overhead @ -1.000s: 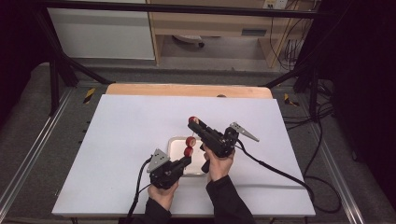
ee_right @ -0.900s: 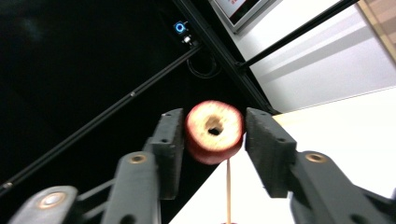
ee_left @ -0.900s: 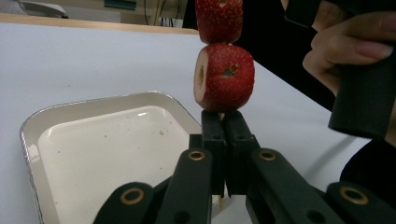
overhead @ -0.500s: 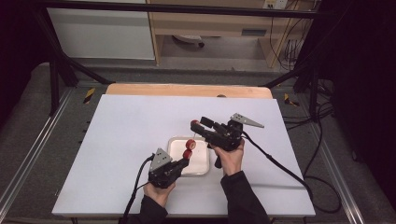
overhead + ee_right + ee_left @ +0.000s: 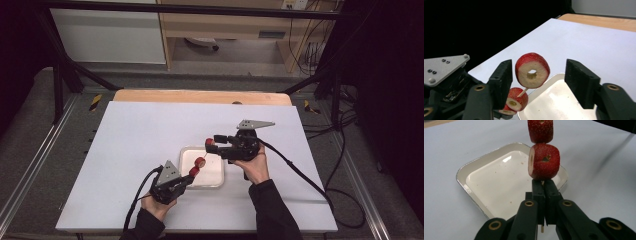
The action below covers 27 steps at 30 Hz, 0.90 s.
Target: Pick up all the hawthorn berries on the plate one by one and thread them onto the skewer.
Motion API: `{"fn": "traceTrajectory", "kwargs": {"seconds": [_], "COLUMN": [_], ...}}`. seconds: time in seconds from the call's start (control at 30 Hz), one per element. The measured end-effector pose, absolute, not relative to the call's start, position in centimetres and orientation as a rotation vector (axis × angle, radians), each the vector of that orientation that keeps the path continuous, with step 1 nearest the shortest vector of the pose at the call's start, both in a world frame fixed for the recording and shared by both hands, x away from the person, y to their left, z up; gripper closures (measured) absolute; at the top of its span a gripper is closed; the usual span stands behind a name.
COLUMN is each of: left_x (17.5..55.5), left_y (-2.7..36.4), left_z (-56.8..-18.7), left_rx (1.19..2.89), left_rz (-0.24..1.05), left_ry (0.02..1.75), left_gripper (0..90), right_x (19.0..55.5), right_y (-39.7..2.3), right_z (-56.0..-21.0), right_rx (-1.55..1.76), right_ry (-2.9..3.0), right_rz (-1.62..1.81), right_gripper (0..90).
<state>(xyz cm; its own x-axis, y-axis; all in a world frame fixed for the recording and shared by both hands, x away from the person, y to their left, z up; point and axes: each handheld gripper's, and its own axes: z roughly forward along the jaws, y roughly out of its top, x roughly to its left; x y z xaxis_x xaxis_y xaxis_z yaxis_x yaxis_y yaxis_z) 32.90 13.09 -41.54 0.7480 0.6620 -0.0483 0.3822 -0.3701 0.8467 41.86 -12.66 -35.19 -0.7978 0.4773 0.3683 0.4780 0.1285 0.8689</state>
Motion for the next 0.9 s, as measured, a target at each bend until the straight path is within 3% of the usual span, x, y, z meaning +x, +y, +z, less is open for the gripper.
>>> {"fn": "traceTrajectory", "kwargs": {"seconds": [0.17, 0.53, 0.9], "left_x": [32.9, 32.6, 32.4], "left_y": [13.3, 13.3, 13.6], "left_z": [-41.8, -42.3, -41.7], "left_rx": [2.026, 1.983, 1.887], "left_rz": [0.373, 0.373, 0.415], "left_ry": [0.789, 0.809, 0.825], "left_gripper": [88.6, 88.6, 88.6], "right_x": [42.0, 41.8, 42.0], "right_y": [-12.7, -13.1, -13.2], "right_z": [-35.3, -34.8, -37.2], "right_rx": [-0.978, -1.088, -1.225], "right_ry": [-2.341, -2.152, -1.725], "right_rz": [-1.800, -1.957, -1.992], "right_gripper": [59.3, 60.5, 60.5]}}
